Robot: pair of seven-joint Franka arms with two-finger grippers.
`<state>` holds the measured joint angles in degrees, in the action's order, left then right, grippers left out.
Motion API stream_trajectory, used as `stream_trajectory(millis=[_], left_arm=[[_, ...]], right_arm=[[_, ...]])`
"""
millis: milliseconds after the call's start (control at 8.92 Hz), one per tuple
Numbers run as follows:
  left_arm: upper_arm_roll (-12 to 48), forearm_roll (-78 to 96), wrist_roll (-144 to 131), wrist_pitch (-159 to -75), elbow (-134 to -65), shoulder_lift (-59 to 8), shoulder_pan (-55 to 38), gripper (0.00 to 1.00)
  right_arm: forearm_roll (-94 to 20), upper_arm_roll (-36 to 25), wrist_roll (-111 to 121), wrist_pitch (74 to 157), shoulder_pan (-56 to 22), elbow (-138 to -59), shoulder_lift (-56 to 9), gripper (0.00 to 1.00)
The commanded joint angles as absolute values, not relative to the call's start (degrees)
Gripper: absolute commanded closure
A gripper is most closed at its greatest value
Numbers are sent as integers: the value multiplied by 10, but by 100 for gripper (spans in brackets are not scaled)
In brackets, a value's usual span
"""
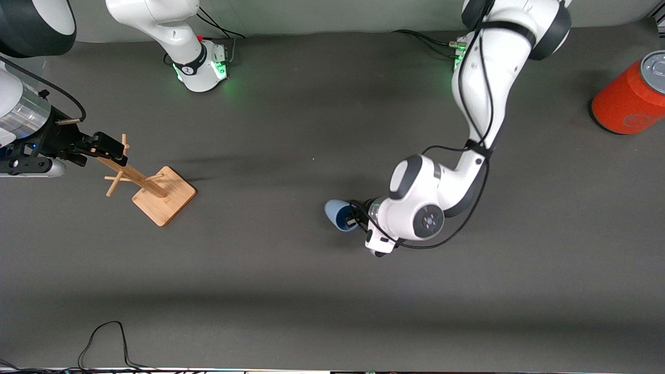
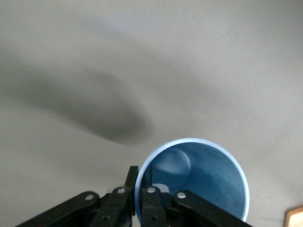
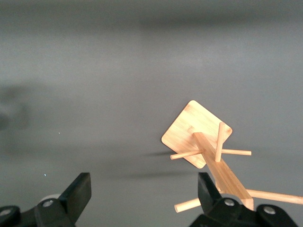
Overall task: Rotate and upright cup with both arms
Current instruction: 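Lower the upright cup onto the table and open the left gripper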
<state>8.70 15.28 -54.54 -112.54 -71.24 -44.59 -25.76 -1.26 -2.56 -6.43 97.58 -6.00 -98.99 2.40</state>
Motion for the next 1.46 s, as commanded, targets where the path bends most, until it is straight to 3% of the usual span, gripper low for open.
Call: stream_trajectory(millis=[0, 224, 785, 1009, 1121, 1346], left_arm=[[76, 2, -653, -1123, -747, -376, -320, 100], [77, -112, -771, -1163, -782, -358, -376, 100], [75, -217, -931, -1400, -945, -376, -425, 100], [76, -259, -961, -1405, -949, -390, -426, 100], [76, -259, -955, -1404, -947, -388, -423, 1], [82, -251, -897, -1327, -916, -358, -395, 0]], right_arm=[[-25, -25, -62, 968, -60, -980, 20, 0], [-25, -25, -62, 966, -60, -980, 21, 0], [-25, -25, -62, 965, -60, -983, 23, 0], [-25, -25, -62, 965, -60, -983, 23, 0], [-25, -25, -62, 965, -60, -983, 23, 0], [-25, -25, -62, 965, -60, -983, 23, 0]])
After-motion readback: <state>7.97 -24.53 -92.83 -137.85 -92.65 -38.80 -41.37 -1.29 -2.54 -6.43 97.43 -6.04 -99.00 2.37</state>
